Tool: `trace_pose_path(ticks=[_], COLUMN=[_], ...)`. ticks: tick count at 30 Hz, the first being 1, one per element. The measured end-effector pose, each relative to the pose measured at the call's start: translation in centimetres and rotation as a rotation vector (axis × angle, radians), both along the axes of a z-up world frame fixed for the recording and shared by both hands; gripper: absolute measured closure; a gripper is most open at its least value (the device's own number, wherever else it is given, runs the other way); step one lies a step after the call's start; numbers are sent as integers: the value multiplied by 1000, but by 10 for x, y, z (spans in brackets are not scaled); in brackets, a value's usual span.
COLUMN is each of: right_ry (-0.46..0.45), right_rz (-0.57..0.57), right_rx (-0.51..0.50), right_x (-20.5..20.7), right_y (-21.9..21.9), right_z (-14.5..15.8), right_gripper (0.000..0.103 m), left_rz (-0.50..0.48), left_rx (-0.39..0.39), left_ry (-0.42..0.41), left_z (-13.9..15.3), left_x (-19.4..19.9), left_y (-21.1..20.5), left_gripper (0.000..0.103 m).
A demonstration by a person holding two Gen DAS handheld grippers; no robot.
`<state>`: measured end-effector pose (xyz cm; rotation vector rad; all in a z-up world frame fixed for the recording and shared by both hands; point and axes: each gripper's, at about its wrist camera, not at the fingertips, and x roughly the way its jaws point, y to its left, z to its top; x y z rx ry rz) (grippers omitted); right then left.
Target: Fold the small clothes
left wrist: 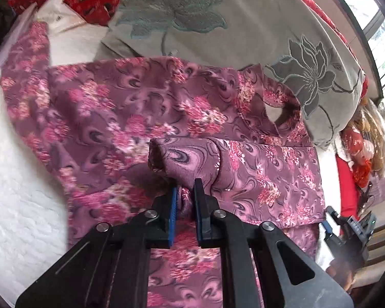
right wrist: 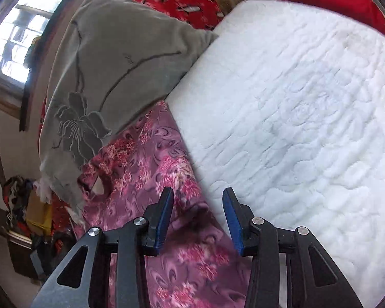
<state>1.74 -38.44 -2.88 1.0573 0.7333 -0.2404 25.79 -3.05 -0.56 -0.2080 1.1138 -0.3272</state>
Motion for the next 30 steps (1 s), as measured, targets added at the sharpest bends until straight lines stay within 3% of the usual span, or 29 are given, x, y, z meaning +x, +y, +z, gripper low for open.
trace_pose_path(ticks=[1,3,5,8,11,12,14,15,18,20,22,25,27,29,30], right_ry=[-23,-30,34,106,36,9,-36,-37,34,116,136,60,38,19,22], right_rz=[22,108,152,168,160,169,199,214,292,314,311,322,360,409,423], right_rx=[15,-40,-149,-171,-223,-245,-298,-318,-361,-370,-393,-452,-490,-548,-574], right_x=[5,15,21,22,12,9,12,16,38,50,55,63,81,99,106], right_y=[4,17,27,28,33,36,49,56,85,101,114,139,162,187,198], right_z=[-1,3,9,10,38,46,60,63,49,35,30,45,52,52,49], right_gripper=[64,91,91,86,83,75,58,54,54,54,54,54,54,54,53], left_rz=[-1,-20,-33,-6,62,67,48,41,-1,-4,-11,23,56,122,152], left_rx=[34,111,111,25,-91,-100,-72,-47,90,99,41,-46,-41,31,65], left_ry=[-15,-1,54,45,-35,-38,-25,-20,61,68,68,39,6,-39,-55], left_z=[0,-10,-21,-7,22,25,23,18,-21,-32,-20,4,19,37,41], left_x=[-2,-1,-1,-8,-15,-14,-8,-6,3,2,3,11,23,43,54], left_y=[0,2,4,23,48,49,38,31,4,4,15,48,71,105,120], left_gripper=[93,93,91,91,91,90,78,75,73,73,73,72,61,46,45])
